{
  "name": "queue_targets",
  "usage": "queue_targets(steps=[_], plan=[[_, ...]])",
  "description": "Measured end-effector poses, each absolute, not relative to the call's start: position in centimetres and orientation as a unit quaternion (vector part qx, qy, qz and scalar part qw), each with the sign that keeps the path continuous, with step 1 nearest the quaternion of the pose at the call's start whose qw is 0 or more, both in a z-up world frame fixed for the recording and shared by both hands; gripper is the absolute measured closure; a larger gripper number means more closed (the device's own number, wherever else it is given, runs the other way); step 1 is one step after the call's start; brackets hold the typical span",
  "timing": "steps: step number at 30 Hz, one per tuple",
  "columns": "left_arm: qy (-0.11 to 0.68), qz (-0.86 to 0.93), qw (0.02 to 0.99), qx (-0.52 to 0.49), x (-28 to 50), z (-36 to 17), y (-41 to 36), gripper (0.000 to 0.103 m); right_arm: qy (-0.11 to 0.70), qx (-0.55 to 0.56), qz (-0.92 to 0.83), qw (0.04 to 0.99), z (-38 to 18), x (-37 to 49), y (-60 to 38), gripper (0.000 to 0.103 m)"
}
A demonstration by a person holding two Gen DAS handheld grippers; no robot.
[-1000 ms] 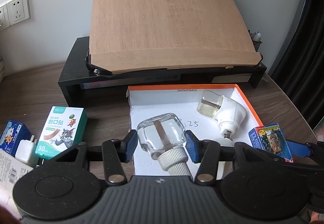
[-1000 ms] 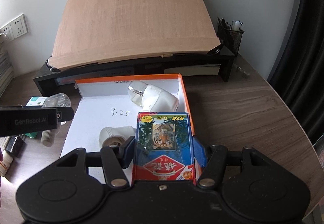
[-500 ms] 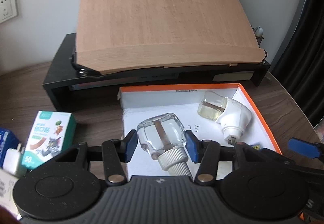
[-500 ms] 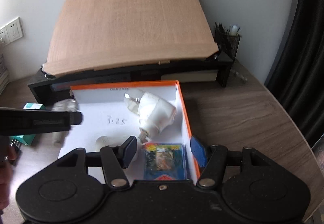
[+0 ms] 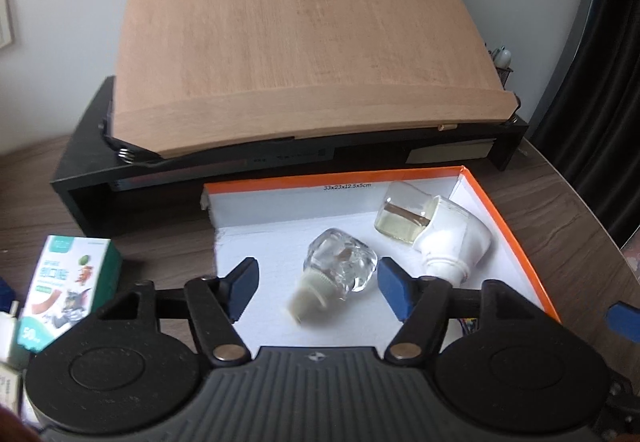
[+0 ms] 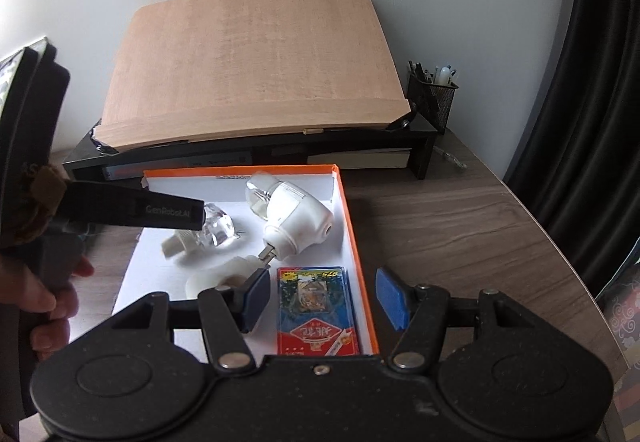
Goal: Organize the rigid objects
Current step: 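Lower the glass bottle with left gripper while right lowers red card box, release both, then move both grippers toward the loose items beside the white box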
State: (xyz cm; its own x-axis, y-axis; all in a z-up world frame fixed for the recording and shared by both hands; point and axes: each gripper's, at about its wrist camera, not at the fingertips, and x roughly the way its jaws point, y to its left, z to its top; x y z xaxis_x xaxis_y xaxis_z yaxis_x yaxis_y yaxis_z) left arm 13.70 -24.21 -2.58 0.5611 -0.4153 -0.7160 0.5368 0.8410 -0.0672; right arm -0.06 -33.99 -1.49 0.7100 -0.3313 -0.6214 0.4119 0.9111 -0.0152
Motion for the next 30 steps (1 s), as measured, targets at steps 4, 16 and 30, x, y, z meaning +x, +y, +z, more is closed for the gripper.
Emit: queue_targets(steps=[4,16,30], plan=[[0.374,-0.254,0.890,0.063,12.5,-1.6,-21.5,0.030,0.314,0.060,-0.191,0.928,-1.1,-0.1,-33.0,0.031],[0.360,-0.145,0.920,0.062,8.0,-1.8,-8.0,0.020,0.309,0.049,-0.114,0.943,-0.7,0.4,-27.2,0.030],[0.381,-0.162,0.905,0.098,10.1,-6.0,-3.5,0.048,0.323,0.035,-0.085,0.942,-1.4,1.9,-22.0,0.030]])
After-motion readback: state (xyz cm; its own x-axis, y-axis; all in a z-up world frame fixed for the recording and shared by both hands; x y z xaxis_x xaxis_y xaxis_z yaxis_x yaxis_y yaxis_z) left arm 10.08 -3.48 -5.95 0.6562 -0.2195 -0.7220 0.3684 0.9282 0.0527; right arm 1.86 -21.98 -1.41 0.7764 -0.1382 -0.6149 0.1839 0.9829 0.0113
